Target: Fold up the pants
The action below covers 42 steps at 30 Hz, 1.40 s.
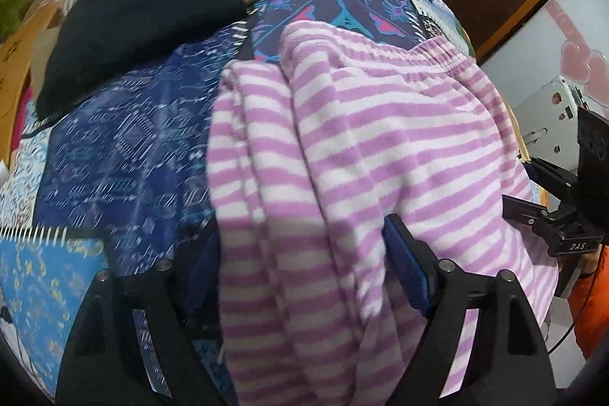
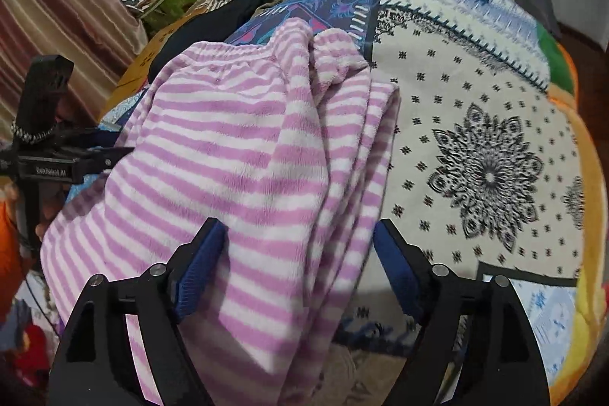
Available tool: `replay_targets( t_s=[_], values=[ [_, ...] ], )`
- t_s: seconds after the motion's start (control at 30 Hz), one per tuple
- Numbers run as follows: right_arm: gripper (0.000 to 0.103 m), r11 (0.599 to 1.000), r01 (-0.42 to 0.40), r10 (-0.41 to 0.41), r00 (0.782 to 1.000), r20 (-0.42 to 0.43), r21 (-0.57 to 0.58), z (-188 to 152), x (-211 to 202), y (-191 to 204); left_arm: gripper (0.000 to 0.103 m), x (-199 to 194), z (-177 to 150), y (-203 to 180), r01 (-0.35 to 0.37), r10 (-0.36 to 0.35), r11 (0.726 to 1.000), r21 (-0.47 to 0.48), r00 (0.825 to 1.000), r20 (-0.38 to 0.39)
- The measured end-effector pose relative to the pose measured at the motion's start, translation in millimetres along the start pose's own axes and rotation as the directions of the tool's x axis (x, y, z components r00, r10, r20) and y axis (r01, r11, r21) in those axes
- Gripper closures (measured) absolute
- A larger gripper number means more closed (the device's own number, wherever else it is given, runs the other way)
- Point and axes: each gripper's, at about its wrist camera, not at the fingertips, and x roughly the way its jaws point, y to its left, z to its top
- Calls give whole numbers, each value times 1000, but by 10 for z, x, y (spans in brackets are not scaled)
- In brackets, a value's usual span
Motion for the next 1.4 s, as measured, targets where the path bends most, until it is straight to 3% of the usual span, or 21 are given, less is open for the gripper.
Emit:
replay_targets(
  t_s=[0.1,0.17,0.33,0.43,0.53,0.77,1.0,1.23,1.4],
  values=[
    [24,1000,-17,17,1000,5,-7,46,31,-3,23,24,75,-39,11,-11,1000,10,1000,13],
    [26,1000,-29,29,1000,6,-6,88,67,-11,33,18,110,-78,16,-16,1000,21,1000,19],
    [60,998,-66,66,998,14,8,180,63,15,57,-64,174,-243,-14,11,998,69,999,43],
    [75,998,-63,63,998,21,-2,235,54,61,74,-128,210,-338,-70,61,992,107,995,83],
    [80,999,-30,31,999,41,-22,297,36,117,79,-221,238,-353,-72,60,992,104,992,113],
    [82,998,-8,16,992,127,-60,386,-282,295,83,-672,218,-392,-54,31,993,101,976,218],
    [82,991,6,27,969,247,-132,672,-666,604,84,-1347,279,-258,-74,40,994,80,929,368],
    [83,977,4,70,940,335,-215,1203,-699,959,85,-1824,593,287,-80,78,997,-16,869,489],
    [83,969,-20,110,928,356,-247,1613,-454,1136,86,-1849,804,665,-104,125,992,-70,853,506]
  ],
)
